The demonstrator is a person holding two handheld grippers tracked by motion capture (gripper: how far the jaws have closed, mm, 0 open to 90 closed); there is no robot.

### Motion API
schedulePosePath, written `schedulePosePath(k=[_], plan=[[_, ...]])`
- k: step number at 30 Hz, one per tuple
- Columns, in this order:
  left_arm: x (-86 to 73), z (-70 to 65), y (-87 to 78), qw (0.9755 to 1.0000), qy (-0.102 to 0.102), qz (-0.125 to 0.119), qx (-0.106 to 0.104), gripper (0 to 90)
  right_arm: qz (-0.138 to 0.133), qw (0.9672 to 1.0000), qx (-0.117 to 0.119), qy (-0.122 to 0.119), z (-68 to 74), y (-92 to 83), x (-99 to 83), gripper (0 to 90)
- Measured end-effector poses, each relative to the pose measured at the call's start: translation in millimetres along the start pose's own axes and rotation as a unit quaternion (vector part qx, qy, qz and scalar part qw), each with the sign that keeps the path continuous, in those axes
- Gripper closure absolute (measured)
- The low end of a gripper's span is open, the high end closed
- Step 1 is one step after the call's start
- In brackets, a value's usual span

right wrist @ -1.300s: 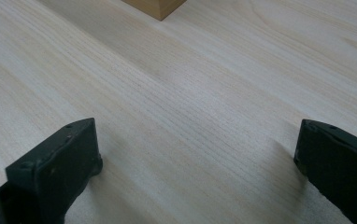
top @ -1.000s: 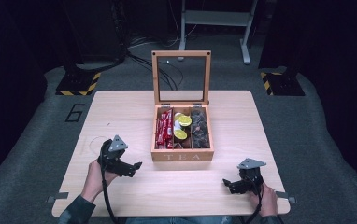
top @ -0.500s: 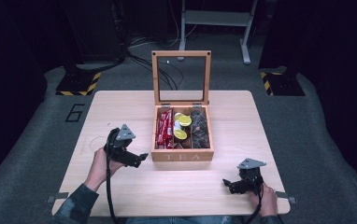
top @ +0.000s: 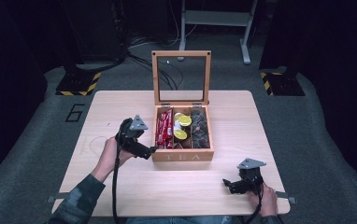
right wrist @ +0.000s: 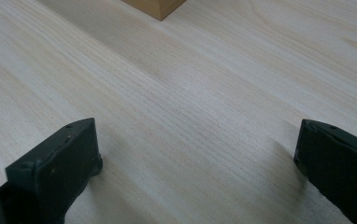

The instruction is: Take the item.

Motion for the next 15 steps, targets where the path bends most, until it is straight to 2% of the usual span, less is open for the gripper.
schedulePosePath(k=[1,12,15], plan=[[3.0,0.2,1.9,1.0000,0.006,-0.001,-0.001,1.3,0.000,1.0000,0.000,0.000,0.0,0.0,0.0,0.0],[27.8,-3.7,24.8,0.9997,0.015,0.005,-0.021,1.4,0.000,1.0000,0.000,0.000,0.0,0.0,0.0,0.0],[32.9,-4.5,31.4,0.9992,0.023,0.012,-0.030,1.4,0.000,1.0000,0.000,0.000,-0.1,0.0,0.0,0.0]])
Point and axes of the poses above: each handheld gripper's, and its own axes: y roughly forward along the jaws, x roughly out of its top, z roughly to its left, the point moved 2 cm from there along y, roughly forward along the jaws, and after that the axes turned 12 degrees about -z, right-handed, at the moved point
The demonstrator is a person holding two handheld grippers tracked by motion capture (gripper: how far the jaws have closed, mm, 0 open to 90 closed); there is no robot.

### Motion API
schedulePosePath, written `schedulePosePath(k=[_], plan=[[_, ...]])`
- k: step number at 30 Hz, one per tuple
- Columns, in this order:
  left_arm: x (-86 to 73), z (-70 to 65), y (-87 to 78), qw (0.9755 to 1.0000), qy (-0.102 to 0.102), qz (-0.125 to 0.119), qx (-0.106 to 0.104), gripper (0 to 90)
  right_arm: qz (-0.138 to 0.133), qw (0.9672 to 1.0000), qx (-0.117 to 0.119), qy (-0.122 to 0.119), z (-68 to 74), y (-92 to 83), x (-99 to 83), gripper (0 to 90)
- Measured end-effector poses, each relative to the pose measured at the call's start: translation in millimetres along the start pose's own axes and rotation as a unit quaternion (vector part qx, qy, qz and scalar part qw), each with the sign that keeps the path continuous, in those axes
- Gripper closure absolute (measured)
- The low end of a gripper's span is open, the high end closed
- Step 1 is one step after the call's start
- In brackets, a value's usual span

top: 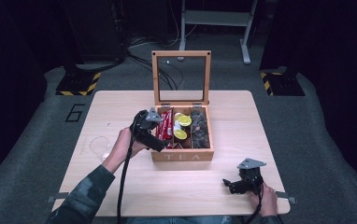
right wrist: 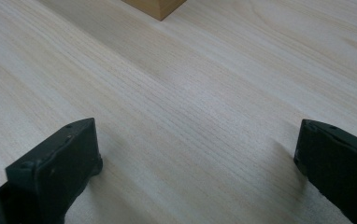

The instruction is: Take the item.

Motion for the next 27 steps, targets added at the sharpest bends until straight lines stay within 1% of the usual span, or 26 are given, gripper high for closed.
schedulePosePath(k=[1,2,4,6,7,8,10,11,12,14,15,16,17,21,26,27], plan=[[1.5,-0.2,2.4,1.0000,0.001,0.000,0.000,1.4,0.000,1.0000,0.000,0.000,0.1,0.0,0.0,0.0],[3.3,-0.6,5.2,1.0000,-0.001,0.003,-0.004,1.4,0.000,1.0000,0.000,0.000,0.1,0.0,0.0,0.0],[6.0,-0.8,9.3,1.0000,0.000,0.001,-0.004,1.4,0.001,1.0000,0.000,0.000,0.0,0.0,0.0,0.0],[9.4,-2.0,13.3,0.9999,-0.002,0.004,-0.012,1.4,0.001,1.0000,0.000,0.000,0.0,0.0,0.0,0.0],[11.0,-2.7,15.6,0.9999,0.000,0.003,-0.010,1.4,0.000,1.0000,0.000,0.000,0.0,0.0,0.0,0.0],[12.8,-3.3,17.7,0.9999,0.004,0.006,-0.012,1.4,0.000,1.0000,0.000,0.000,0.0,0.0,0.0,0.0],[14.9,-4.8,22.4,0.9998,0.003,0.008,-0.018,1.3,0.000,1.0000,0.000,0.001,0.2,0.0,0.0,0.0],[16.5,-5.2,25.5,0.9998,0.007,0.008,-0.018,1.3,0.000,1.0000,0.000,0.001,0.2,0.0,0.0,0.0],[17.5,-5.9,27.9,0.9997,0.003,0.010,-0.023,1.3,-0.001,1.0000,0.000,0.000,0.0,0.0,0.0,0.0],[19.6,-6.3,32.6,0.9997,0.005,0.010,-0.023,1.1,0.000,1.0000,0.000,0.000,0.0,0.0,0.0,0.0],[20.4,-7.1,35.0,0.9996,0.001,0.010,-0.026,1.0,0.001,1.0000,0.001,0.000,-0.1,-0.1,0.0,0.0],[21.5,-7.1,37.0,0.9995,0.004,0.011,-0.028,1.0,0.001,1.0000,0.001,0.000,0.0,-0.1,0.0,0.0],[22.5,-7.8,39.2,0.9995,0.001,0.011,-0.029,0.9,0.001,1.0000,0.001,0.000,0.0,-0.1,0.0,0.0],[26.8,-10.0,48.3,0.9993,0.002,0.014,-0.036,0.5,0.001,1.0000,0.001,0.000,0.0,-0.1,0.0,0.0],[29.8,-14.0,61.5,0.9990,0.005,0.020,-0.041,0.1,0.001,1.0000,0.001,0.000,0.0,0.0,0.0,0.0],[30.2,-14.4,63.9,0.9987,0.009,0.024,-0.043,0.1,0.001,1.0000,0.001,0.000,0.0,0.0,0.0,0.0]])
Point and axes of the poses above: each handheld gripper's, and its own axes: y roughly forward along the jaws, x roughly out of its top, z roughly to its left, the point moved 2 cm from there along y, roughly forward along the jaws, and after that the axes turned 12 degrees about -z, right-handed, at the moved point
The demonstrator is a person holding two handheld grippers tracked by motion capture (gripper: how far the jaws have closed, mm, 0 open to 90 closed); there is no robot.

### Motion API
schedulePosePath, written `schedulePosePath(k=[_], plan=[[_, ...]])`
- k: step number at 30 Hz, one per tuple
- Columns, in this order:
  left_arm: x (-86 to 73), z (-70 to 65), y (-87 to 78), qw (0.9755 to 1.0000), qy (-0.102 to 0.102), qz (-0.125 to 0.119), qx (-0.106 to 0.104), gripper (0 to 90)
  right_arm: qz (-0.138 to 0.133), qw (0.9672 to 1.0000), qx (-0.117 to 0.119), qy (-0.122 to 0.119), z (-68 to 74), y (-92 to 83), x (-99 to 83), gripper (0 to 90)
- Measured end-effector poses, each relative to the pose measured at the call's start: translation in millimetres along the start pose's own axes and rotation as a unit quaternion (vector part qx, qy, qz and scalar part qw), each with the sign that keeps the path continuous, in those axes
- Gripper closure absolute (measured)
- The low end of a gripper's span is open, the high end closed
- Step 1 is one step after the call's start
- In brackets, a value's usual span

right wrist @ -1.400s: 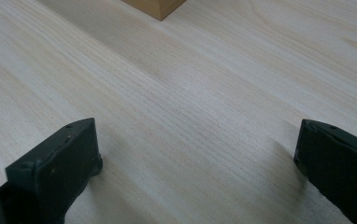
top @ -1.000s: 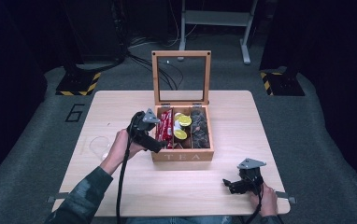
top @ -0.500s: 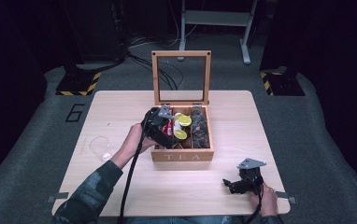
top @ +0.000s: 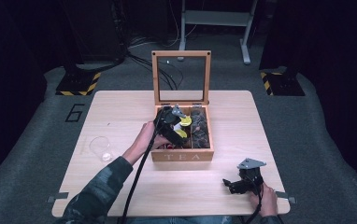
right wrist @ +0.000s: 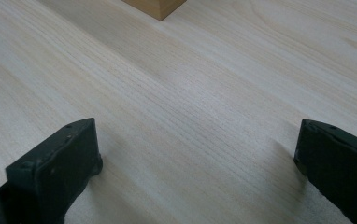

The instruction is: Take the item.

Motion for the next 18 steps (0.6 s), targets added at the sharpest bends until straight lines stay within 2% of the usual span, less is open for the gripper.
schedulePosePath(k=[12,18], plan=[[8.0,-9.4,29.1,0.9997,0.006,0.014,-0.019,0.5,-0.001,1.0000,0.000,0.000,0.1,0.0,0.0,0.0],[14.7,-14.0,43.0,0.9994,0.005,0.012,-0.031,5.5,-0.001,1.0000,0.000,0.000,0.0,0.1,0.0,0.0]])
Point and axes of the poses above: each handheld gripper's, and its own axes: y roughly forward along the jaws, x roughly out of its top, z roughly to its left, the point moved 2 cm from there along y, roughly forward along the jaws, and after that the axes turned 12 degrees about -z, right-handed, at the moved point
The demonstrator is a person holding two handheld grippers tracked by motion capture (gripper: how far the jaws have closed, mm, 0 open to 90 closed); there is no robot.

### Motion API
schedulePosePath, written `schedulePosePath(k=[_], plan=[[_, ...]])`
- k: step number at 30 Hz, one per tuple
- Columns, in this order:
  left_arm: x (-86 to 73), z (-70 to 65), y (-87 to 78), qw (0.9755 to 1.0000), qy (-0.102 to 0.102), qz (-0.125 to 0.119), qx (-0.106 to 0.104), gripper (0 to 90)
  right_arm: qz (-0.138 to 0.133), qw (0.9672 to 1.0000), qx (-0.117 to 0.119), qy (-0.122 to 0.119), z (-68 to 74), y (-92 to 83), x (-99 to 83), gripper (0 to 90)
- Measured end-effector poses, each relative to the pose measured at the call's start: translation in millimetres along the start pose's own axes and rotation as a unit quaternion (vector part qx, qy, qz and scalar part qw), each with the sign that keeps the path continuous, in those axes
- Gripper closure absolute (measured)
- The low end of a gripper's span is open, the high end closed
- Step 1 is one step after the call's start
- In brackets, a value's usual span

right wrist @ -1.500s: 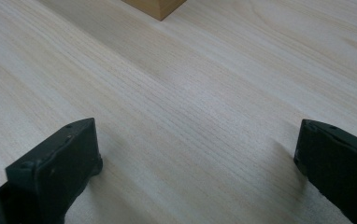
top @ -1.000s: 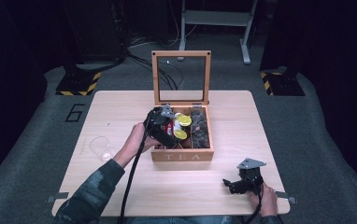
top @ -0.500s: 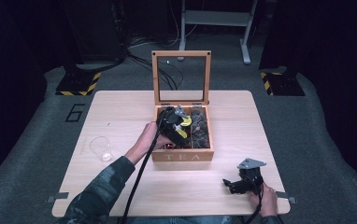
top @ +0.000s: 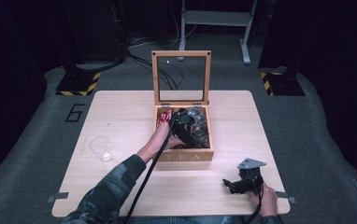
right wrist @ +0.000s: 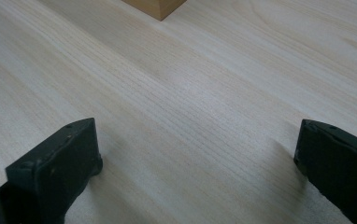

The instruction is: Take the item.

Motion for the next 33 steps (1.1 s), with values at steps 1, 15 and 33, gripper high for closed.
schedulePosePath(k=[1,15,33], plan=[[1.2,-1.1,2.2,1.0000,0.001,0.001,-0.003,6.6,0.000,1.0000,0.000,0.000,0.0,0.0,0.0,0.0],[3.6,-9.3,27.1,0.9995,-0.003,0.019,-0.025,33.5,0.000,1.0000,0.000,0.000,0.0,0.0,0.0,0.0],[-3.3,-13.2,44.9,0.9976,-0.007,0.057,-0.039,60.0,-0.002,1.0000,-0.003,0.003,0.2,0.3,0.2,0.0]])
Point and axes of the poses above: each handheld gripper's, and its own axes: y roughly forward along the jaws, x roughly out of its top, z roughly to its left, the point moved 2 cm from there along y, roughly forward along the jaws, and after that the axes turned 12 degrees about -z, right-handed, at the moved point
